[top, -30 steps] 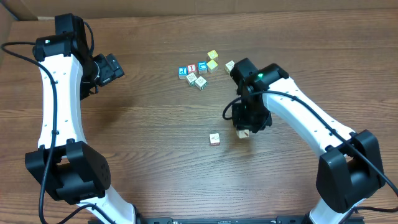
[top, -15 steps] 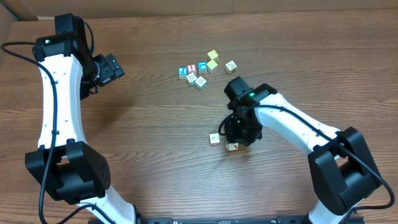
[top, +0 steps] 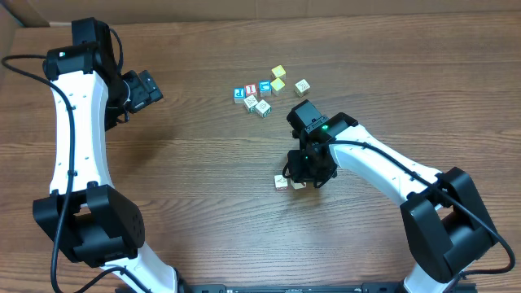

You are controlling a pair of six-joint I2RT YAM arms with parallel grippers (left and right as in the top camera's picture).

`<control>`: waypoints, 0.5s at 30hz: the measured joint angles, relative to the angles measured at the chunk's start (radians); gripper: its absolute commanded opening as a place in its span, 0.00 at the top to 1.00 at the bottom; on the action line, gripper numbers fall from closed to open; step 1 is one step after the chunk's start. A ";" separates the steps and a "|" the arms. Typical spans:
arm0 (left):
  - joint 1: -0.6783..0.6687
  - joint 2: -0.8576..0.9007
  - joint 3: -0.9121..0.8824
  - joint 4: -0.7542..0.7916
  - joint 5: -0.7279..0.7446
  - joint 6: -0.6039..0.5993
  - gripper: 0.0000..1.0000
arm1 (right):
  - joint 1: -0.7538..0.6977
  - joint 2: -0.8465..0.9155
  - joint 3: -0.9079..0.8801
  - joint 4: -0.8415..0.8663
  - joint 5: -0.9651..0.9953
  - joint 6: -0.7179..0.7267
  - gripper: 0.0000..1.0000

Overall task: Flip 3 blocks
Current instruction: 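Carry the blue X block forward and lower it near the placed block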

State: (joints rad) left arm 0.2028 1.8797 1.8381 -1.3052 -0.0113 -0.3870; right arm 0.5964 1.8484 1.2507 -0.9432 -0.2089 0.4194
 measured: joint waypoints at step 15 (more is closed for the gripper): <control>0.000 0.000 0.000 0.000 0.000 0.000 0.00 | 0.000 0.000 -0.036 0.010 0.014 0.021 0.68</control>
State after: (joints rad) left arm 0.2028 1.8797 1.8381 -1.3052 -0.0113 -0.3870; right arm 0.5961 1.8484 1.2144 -0.9337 -0.1944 0.4404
